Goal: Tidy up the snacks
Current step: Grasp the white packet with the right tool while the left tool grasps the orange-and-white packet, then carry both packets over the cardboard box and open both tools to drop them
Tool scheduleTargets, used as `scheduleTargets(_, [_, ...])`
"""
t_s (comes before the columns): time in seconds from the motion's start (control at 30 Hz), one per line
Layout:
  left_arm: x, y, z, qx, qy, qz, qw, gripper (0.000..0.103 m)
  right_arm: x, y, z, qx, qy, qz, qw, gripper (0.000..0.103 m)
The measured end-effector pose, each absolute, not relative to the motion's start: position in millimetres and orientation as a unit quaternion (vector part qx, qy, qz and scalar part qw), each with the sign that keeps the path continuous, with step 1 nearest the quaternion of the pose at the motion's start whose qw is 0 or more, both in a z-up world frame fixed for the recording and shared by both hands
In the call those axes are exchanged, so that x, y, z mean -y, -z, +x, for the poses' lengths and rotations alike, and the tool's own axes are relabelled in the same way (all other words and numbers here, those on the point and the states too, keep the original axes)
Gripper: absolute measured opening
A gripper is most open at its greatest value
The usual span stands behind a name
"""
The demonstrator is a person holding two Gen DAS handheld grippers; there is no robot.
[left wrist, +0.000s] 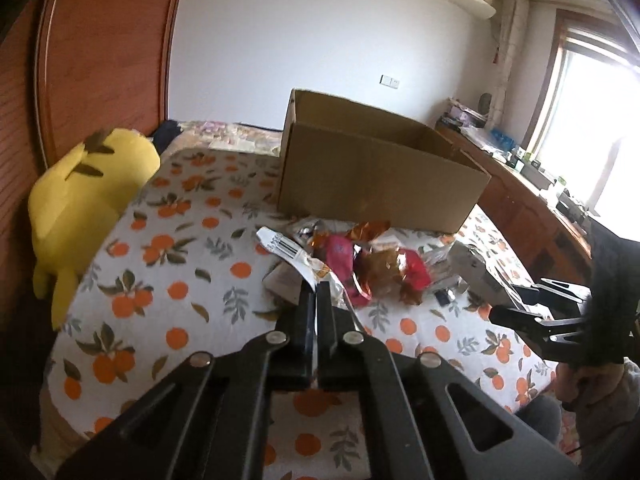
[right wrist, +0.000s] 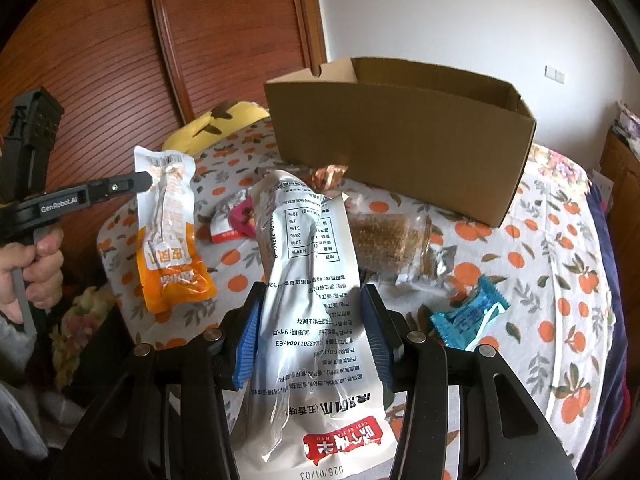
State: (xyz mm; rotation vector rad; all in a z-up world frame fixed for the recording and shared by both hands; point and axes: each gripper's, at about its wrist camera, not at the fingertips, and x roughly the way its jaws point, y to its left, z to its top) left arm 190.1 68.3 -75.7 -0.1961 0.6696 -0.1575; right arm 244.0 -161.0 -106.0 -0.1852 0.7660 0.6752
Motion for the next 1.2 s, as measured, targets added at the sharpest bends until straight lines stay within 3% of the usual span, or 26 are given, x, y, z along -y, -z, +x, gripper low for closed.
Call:
scheduleTargets(0.67, [-44,2,210,-0.266,0.109,-0.035,0.957,0.000,181,63,271,-0.326,-0.301,-0.065,0.894,0.048])
scheduleTargets(1.2, [-27,-65,311,-0.212,0.134,0.016,0.968,0.000,174,-9,349,-0.262,-0.298,-0.070,0.915,0.048])
